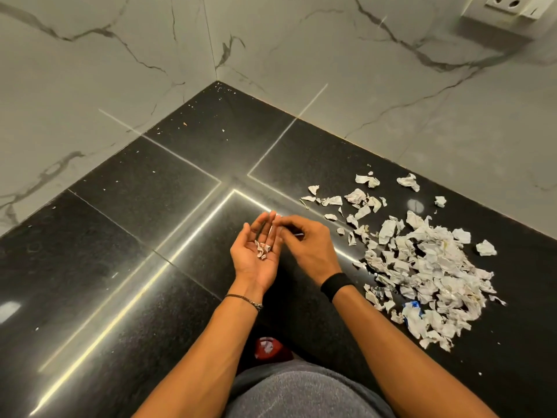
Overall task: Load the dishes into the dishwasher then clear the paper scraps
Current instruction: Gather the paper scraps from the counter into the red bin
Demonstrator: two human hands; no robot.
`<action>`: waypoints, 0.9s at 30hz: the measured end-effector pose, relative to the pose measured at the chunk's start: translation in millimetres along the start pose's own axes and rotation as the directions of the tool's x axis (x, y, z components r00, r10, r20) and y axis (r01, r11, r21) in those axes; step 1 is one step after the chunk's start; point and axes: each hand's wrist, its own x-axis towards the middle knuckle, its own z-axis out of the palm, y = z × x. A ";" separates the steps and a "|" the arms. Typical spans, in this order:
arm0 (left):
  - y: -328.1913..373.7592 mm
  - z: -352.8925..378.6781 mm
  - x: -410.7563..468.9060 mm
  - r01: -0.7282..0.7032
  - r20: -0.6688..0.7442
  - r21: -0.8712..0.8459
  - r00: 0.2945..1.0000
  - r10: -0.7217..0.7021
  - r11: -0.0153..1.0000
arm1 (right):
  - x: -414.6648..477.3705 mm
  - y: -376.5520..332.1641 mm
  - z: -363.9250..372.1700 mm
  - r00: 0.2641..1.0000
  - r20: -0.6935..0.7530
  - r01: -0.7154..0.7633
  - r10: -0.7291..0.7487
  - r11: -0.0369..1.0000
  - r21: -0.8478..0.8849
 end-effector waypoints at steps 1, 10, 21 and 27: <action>3.2 -2.0 -0.7 -0.009 -0.008 -0.021 1.000 0.009 1.000 | 4.4 3.5 0.3 0.999 -0.042 0.007 -0.008 1.000 -0.015; 25.9 -13.2 -4.6 -0.108 -0.071 0.000 0.992 0.108 0.994 | 28.5 70.5 6.9 0.983 0.160 0.167 -0.094 0.826 -0.538; 7.6 -7.4 -0.9 -0.068 -0.052 0.075 0.996 0.072 0.995 | -6.0 21.7 -2.9 0.991 -0.018 0.128 -0.133 0.974 -0.186; 14.2 -6.2 3.3 -0.050 -0.016 -0.040 0.999 0.049 0.998 | 0.0 1.2 21.8 0.982 0.027 0.191 -0.189 0.967 -0.168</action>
